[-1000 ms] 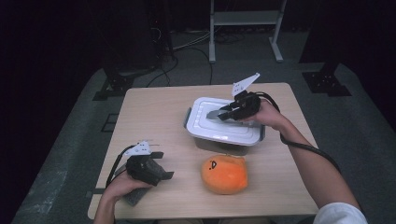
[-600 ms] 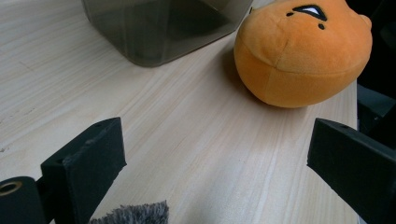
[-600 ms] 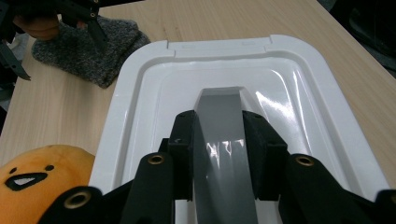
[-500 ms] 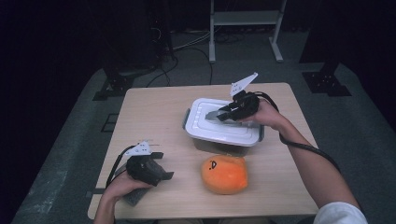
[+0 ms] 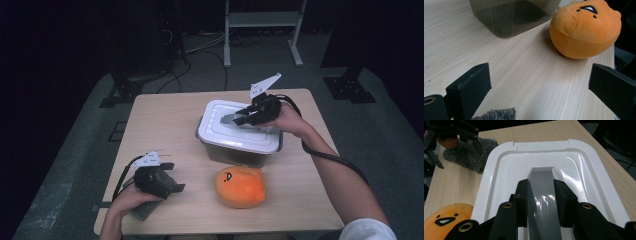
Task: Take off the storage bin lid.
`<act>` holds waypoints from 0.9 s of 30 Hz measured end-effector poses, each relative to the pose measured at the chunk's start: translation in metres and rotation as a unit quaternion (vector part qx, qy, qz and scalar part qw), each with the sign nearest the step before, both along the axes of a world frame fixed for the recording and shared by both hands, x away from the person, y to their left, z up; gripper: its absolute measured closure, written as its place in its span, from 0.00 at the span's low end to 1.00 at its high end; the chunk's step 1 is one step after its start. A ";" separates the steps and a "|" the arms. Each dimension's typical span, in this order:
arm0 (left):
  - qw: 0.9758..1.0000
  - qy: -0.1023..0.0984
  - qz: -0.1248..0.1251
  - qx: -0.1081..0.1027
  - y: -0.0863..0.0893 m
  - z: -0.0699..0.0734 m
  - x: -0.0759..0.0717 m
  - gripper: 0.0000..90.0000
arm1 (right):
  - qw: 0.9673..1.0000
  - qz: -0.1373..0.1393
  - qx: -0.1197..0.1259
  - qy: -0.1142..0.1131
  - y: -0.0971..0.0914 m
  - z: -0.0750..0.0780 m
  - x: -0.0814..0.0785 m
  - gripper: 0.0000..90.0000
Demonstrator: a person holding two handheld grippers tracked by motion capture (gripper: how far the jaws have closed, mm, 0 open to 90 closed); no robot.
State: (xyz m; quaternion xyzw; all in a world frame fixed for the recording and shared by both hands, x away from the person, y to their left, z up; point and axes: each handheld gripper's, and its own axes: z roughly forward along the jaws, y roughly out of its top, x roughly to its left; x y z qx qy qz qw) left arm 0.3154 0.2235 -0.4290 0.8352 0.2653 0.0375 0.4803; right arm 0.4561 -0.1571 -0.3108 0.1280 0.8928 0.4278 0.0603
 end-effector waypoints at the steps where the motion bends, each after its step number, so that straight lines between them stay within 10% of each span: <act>1: 1.000 0.000 0.000 -0.001 0.000 0.000 0.000 0.04 | 1.000 0.000 0.002 -0.003 -0.002 0.002 -0.001 0.73; 27: 1.000 0.004 -0.010 0.005 -0.007 -0.002 0.000 0.04 | 0.997 -0.067 0.016 -0.019 -0.094 0.024 -0.055 0.73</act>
